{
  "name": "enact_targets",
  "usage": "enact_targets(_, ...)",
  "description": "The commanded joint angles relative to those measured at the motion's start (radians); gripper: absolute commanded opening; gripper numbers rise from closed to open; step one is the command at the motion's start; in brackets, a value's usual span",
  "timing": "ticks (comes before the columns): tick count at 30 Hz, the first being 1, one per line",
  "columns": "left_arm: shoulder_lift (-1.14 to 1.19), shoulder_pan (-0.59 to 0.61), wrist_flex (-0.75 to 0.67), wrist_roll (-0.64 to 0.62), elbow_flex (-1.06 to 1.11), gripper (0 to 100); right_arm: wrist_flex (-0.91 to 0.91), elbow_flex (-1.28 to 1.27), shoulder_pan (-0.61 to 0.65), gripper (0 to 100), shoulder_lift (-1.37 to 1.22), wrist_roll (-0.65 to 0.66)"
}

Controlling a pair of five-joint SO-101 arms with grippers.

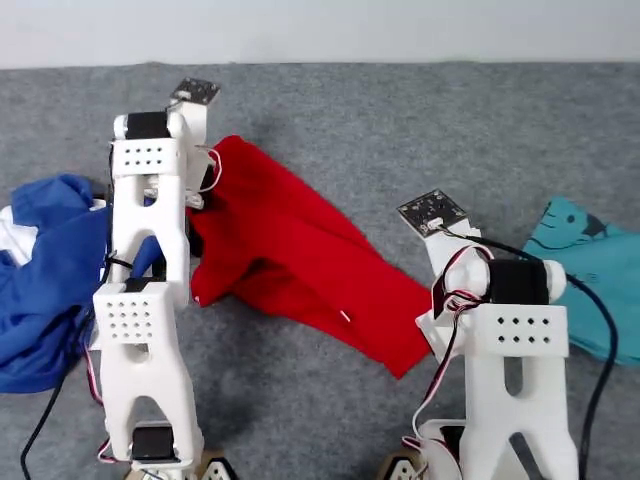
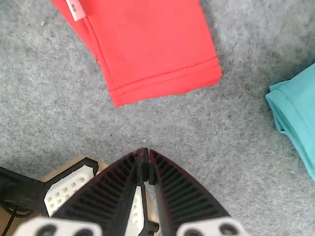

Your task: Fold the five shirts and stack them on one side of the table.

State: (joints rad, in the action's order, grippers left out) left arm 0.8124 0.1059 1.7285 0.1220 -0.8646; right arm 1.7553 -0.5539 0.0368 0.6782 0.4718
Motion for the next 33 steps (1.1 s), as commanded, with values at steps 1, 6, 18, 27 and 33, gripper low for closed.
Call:
enact_targets(1, -0.124, -0.003, 0.029, -0.011, 0.021, 1, 0.024, 0.003, 0.01, 0.9, 0.015, -0.011)
enact_targets(6, -0.118, -0.095, 0.02, -0.008, 0.068, 1, 0.024, 0.003, 0.01, 0.9, 0.015, -0.011)
enact_targets(18, 0.057, -0.129, 0.002, -0.014, 0.062, 6, 0.024, 0.002, 0.005, 0.9, 0.015, -0.005)
enact_targets(27, 0.055, -0.058, -0.002, -0.011, 0.001, 1, 0.024, 0.002, 0.005, 0.9, 0.015, -0.008)
enact_targets(33, -0.054, 0.012, 0.028, -0.012, -0.065, 1, 0.024, 0.003, 0.01, 0.9, 0.015, -0.011)
